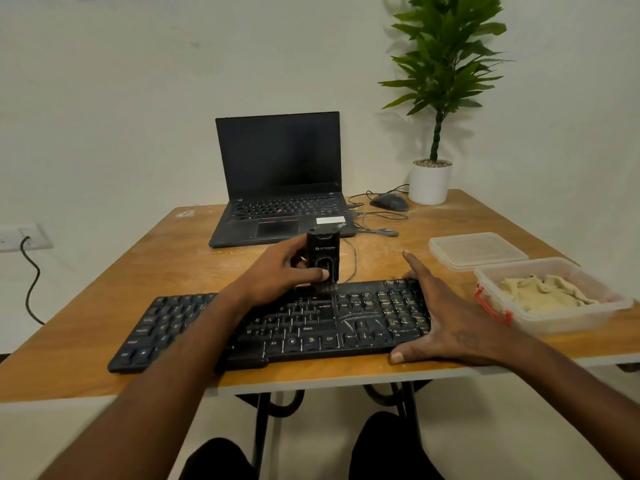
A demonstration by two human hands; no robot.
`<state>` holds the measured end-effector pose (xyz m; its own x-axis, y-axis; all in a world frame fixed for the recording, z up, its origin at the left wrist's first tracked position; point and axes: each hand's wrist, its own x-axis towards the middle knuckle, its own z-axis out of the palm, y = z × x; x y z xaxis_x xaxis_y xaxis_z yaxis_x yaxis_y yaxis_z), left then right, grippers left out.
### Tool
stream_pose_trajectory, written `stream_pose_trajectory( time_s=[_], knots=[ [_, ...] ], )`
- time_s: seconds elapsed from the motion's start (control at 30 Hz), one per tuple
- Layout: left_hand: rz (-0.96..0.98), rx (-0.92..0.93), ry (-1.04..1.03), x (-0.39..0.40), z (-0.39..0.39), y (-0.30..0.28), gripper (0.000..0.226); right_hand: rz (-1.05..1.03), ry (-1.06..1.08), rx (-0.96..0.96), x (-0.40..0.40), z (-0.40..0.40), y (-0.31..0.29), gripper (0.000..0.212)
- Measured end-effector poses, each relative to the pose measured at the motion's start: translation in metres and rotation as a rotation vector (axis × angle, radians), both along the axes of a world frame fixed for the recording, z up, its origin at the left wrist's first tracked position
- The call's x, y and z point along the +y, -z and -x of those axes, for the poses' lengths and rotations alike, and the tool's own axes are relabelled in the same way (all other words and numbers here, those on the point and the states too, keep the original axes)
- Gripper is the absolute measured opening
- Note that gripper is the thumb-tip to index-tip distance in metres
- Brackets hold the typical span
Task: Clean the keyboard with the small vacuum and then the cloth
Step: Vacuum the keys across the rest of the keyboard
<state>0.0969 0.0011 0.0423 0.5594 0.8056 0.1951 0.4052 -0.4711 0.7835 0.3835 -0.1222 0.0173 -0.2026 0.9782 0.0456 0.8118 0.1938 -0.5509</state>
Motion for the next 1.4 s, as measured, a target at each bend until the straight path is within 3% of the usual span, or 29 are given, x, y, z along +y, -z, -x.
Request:
stream_pose_trajectory(
  time_s=[0.33,0.67,1.0,1.4],
  knots=[
    [-0.048,-0.023,0.127,-0.024,-0.061,0.005,0.059,-0.002,0.010,0.015,-0.001,0.002,-0.002,0.149],
    [0.004,-0.015,0.012,-0.021,0.006,0.001,0.049,-0.020,-0.015,0.013,0.000,-0.001,0.000,0.146],
    [-0.091,0.000,0.107,-0.029,-0.064,0.006,0.063,-0.007,0.003,0.020,0.001,0.001,0.000,0.147],
    [-0.058,0.076,0.024,-0.026,0.004,-0.008,0.049,-0.025,-0.024,0.013,0.000,-0.002,0.001,0.144]
  ],
)
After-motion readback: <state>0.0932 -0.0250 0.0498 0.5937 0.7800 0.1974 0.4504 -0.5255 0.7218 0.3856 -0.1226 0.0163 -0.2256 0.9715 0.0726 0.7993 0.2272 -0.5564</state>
